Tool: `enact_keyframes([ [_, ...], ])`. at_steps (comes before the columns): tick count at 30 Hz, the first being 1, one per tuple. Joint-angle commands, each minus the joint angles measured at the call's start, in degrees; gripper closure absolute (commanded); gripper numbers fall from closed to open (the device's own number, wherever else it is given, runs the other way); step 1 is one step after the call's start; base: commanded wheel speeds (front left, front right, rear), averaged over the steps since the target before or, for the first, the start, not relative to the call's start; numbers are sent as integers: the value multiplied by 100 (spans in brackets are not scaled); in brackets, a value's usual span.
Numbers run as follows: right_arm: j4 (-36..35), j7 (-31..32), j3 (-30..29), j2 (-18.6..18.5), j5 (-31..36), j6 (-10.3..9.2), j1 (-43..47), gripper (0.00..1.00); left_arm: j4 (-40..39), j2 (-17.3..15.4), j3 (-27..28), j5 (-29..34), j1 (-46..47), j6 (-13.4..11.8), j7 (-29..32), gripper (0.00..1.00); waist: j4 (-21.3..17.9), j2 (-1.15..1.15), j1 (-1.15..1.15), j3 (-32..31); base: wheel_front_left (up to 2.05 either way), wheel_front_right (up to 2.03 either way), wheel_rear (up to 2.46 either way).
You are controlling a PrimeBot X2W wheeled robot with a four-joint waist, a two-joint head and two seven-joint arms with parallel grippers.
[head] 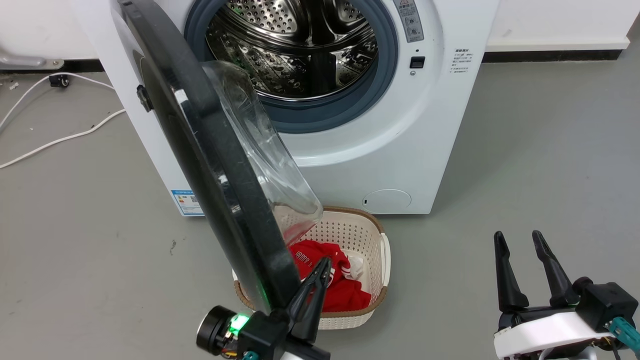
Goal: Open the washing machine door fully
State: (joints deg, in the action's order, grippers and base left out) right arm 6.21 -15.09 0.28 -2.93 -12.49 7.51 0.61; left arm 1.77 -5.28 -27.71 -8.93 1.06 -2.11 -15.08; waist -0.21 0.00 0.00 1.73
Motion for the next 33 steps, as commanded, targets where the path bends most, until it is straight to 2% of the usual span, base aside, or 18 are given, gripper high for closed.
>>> enact_keyframes([
  [1, -1, -9, 1, 10, -17, -4, 31, 0, -7, -112, 129, -23, -81, -90, -11, 100, 9, 0, 0, 8, 0, 0, 0],
  [8, -34, -9, -47, 10, 8, -4, 22, 0, -394, -227, 372, -50, -407, -400, -6, 100, 126, 0, 0, 95, 0, 0, 0],
  [16, -45, -9, -75, 9, 15, -4, -79, 0, -738, -420, 646, -74, -690, -618, 8, 100, 426, 0, 0, 265, 0, 0, 0],
  [28, -57, -9, -51, 7, 137, -3, -168, 0, -1161, -486, 1518, -264, -1074, -1084, 0, 100, 880, 0, 0, 441, 0, 0, 0],
  [33, -78, -9, -48, 7, 193, -4, -213, 0, -1158, -645, 2058, -342, -1111, -1163, -1, 100, 1041, 0, 0, 538, 0, 0, 0],
])
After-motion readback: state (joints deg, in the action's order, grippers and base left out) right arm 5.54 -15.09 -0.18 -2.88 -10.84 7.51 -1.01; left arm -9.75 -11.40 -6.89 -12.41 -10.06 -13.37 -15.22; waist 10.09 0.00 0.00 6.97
